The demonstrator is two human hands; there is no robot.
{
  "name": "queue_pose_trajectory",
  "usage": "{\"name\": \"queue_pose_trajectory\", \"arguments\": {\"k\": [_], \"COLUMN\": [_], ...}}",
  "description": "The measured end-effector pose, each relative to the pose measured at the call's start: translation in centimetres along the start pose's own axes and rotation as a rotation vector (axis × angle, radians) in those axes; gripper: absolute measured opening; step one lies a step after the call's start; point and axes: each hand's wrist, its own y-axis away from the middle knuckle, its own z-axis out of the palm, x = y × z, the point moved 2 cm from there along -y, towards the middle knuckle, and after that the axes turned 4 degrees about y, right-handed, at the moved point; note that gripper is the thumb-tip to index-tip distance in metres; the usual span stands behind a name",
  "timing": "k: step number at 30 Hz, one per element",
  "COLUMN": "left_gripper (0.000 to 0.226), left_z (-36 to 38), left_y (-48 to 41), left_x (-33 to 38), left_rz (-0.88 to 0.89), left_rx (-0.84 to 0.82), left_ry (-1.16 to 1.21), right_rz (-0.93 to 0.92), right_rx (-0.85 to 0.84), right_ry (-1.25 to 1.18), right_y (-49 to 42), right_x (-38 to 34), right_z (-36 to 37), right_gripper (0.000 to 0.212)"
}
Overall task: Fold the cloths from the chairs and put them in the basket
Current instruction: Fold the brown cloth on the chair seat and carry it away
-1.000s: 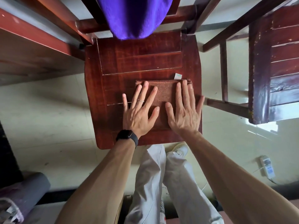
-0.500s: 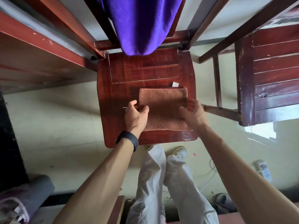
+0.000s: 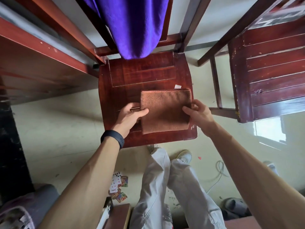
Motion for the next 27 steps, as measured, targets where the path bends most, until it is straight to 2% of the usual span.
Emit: {"name": "queue_pose_trajectory", "arguments": {"k": [5, 10, 14, 18, 27], "left_gripper": [0.035, 0.051, 0.041, 0.042, 0.045], "left_z": [1.3, 4.9, 8.5, 12.1, 23.5], "left_y": [5.2, 13.9, 22.2, 28.6, 37.4], "left_x": [3.5, 9.1, 14.1, 18.9, 27.1], "left_rz": [0.021, 0.059, 0.109, 0.178, 0.307], "left_rx": [-0.207, -0.306, -0.351, -0.444, -0.697], "left_ry": [0.109, 0.146, 0.101, 0.011, -0.291], "right_rz": [-0.04, -0.118, -0.213, -0.304, -0.434], "right_rx": [-0.109, -0.111, -0.05, 0.043, 0.392], "right_ry": [-0.196, -0.278, -0.298, -0.375, -0.589], "right_y": [5.9, 14.6, 23.0, 30.6, 43.0], "right_x": [-1.6, -5.1, -8.1, -9.3, -7.9], "right_z": [-4.5, -10.6, -16.0, -20.9, -28.8], "right_gripper": [0.029, 0.031, 0.034, 0.033, 0.034]}}
